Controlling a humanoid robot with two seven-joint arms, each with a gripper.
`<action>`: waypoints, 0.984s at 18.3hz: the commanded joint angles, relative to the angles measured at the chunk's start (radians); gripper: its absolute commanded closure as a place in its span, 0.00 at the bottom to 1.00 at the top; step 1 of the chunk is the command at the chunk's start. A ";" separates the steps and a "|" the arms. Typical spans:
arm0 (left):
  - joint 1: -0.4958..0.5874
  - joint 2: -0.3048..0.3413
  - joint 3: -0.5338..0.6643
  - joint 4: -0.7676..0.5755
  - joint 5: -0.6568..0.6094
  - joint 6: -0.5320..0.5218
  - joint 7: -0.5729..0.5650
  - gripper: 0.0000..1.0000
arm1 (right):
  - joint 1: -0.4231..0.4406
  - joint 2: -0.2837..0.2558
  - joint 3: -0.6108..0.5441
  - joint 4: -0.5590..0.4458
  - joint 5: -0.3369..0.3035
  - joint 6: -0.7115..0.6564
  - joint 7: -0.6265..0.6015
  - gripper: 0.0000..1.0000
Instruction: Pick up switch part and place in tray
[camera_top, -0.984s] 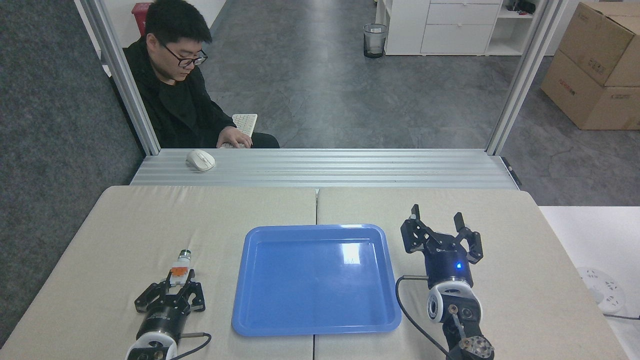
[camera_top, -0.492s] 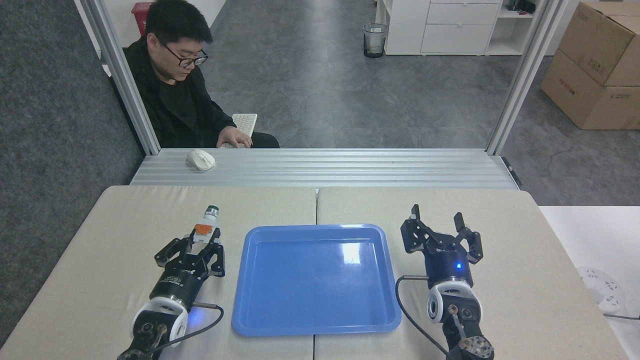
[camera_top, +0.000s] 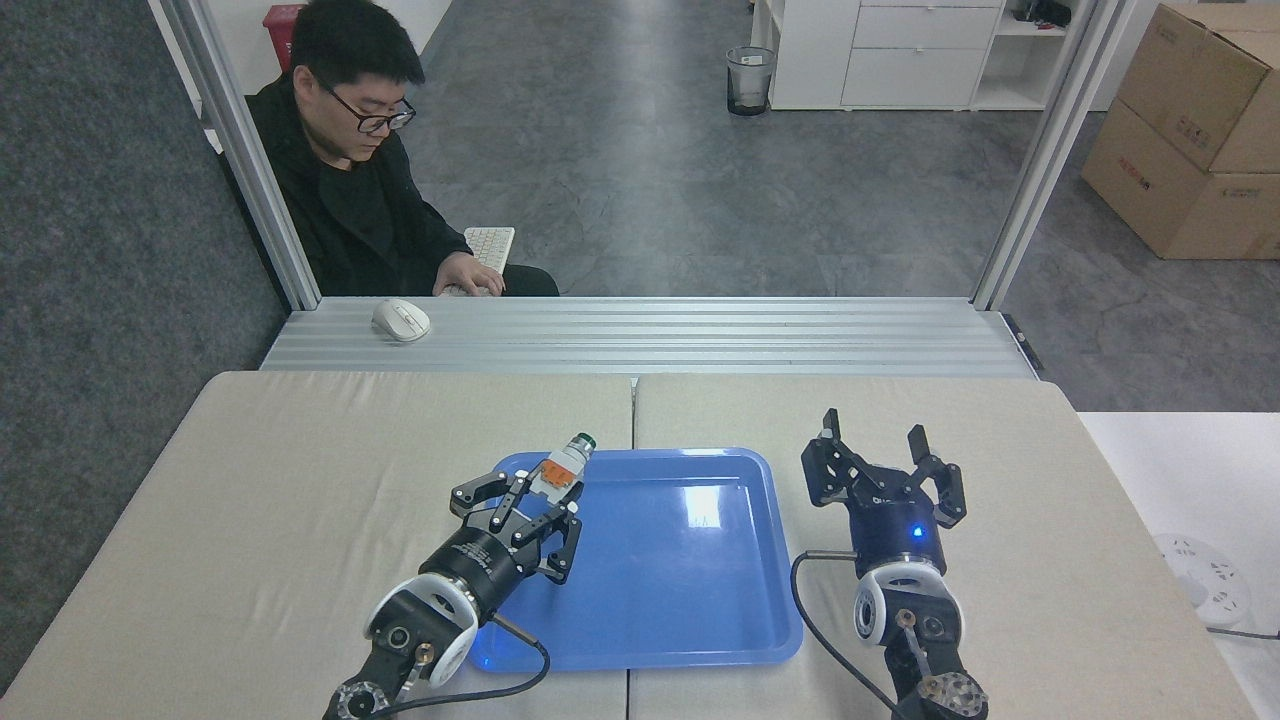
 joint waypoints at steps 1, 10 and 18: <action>-0.003 -0.111 -0.172 0.108 -0.119 -0.005 -0.012 1.00 | 0.000 0.002 0.034 0.000 0.000 -0.001 0.000 0.00; 0.005 -0.106 -0.159 0.057 -0.111 0.013 -0.004 0.30 | 0.000 0.002 0.034 0.001 0.000 0.000 0.000 0.00; -0.011 -0.086 0.037 0.007 -0.101 0.269 0.003 0.01 | -0.001 0.002 0.034 0.000 0.000 -0.002 -0.002 0.00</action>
